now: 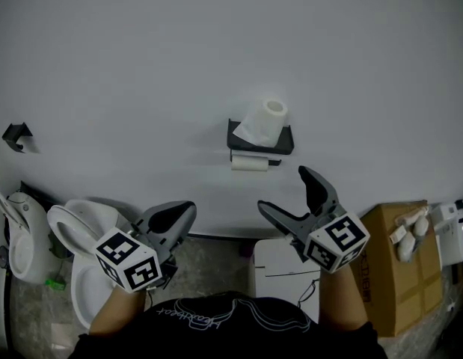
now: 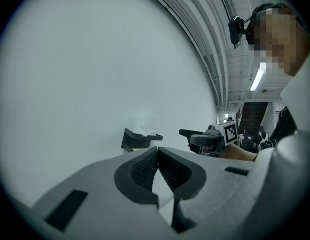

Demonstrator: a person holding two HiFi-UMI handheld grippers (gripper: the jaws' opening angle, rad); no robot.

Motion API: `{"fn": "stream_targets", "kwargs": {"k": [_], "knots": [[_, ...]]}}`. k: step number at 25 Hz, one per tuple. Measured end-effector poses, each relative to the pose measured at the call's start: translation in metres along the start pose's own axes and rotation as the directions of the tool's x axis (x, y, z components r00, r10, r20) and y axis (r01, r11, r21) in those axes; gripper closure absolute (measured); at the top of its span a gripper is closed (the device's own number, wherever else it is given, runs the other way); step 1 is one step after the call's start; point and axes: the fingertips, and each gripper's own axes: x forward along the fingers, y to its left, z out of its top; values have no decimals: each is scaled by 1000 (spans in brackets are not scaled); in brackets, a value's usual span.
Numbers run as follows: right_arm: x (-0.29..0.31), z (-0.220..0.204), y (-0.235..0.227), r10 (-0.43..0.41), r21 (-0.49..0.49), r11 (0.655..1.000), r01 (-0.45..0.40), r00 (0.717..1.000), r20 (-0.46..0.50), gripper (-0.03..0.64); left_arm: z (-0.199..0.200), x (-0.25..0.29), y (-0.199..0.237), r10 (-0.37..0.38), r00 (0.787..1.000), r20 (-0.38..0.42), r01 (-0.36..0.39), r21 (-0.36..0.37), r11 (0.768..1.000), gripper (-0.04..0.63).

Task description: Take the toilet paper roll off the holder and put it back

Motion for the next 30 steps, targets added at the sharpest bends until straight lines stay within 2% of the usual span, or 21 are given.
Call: {"fn": "stream_targets", "kwargs": {"k": [3,13,17,20,23,25,30], "knots": [[18,2,-15,-16,-55,998,15,1000,-18,129,3,6,12,6,1000,16,-6,4,1000,589],[63,5,-72,-87,-34,996,86,995,-52,144,7,19,39,9,1000,12,-9,0,1000,589],[81,10,-88,-104,-78,992,98,992,-66,157,16,30,55,7,1000,23,-7,1,1000,589],[94,13,-104,-113,-76,991,107,990,-81,170,23,39,65,4,999,35,-4,-3,1000,589],[104,12,-115,-102,-54,994,97,990,-98,203,29,48,76,4,999,46,-3,-20,1000,589],[110,11,-117,-94,-48,995,89,989,-115,247,33,52,81,3,999,48,-2,-26,1000,589],[119,9,-117,-66,-43,997,60,987,-145,294,37,63,88,-3,999,45,4,-19,1000,589]]}}
